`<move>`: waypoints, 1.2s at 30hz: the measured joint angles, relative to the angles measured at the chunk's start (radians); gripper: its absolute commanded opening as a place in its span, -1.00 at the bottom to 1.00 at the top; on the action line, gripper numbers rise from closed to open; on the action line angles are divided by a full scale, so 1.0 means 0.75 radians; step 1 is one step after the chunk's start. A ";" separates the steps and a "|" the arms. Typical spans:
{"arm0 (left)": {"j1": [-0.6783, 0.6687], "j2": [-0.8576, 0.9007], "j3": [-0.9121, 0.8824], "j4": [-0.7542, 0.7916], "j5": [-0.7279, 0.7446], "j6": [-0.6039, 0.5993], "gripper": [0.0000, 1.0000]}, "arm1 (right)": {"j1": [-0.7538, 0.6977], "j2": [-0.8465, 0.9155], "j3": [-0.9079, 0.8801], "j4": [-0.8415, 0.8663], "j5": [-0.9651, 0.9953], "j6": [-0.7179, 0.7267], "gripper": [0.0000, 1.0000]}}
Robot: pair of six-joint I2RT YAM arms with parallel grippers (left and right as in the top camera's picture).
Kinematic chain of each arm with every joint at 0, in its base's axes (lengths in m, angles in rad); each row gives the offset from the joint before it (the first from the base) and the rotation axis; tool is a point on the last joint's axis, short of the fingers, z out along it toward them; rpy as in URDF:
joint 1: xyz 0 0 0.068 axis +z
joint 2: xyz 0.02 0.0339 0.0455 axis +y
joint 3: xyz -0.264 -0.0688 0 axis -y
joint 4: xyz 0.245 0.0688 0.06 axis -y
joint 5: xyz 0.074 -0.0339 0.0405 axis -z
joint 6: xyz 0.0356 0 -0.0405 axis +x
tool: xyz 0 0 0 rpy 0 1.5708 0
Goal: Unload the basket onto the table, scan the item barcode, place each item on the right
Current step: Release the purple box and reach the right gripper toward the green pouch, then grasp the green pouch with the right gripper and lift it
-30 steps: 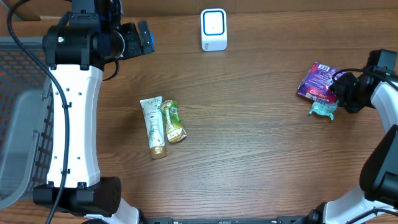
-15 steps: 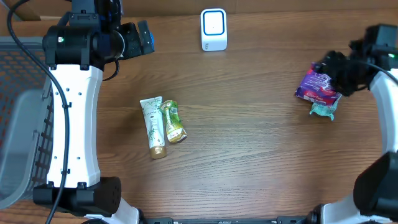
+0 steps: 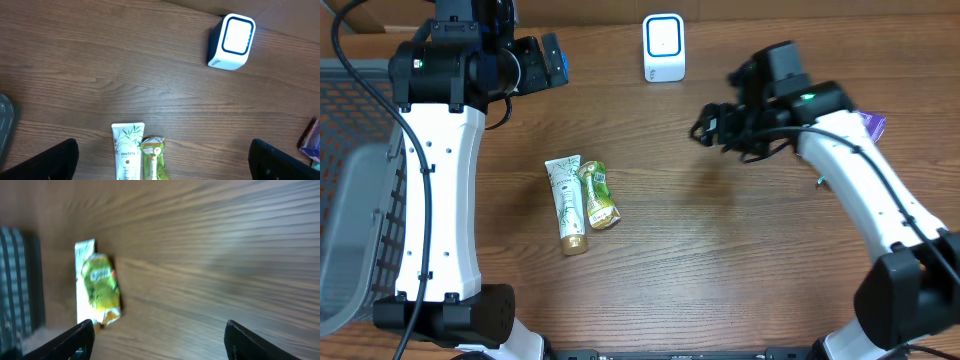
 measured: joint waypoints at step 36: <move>0.000 0.000 0.000 0.000 -0.001 0.000 0.99 | 0.389 0.302 -0.021 0.437 -0.053 0.143 0.40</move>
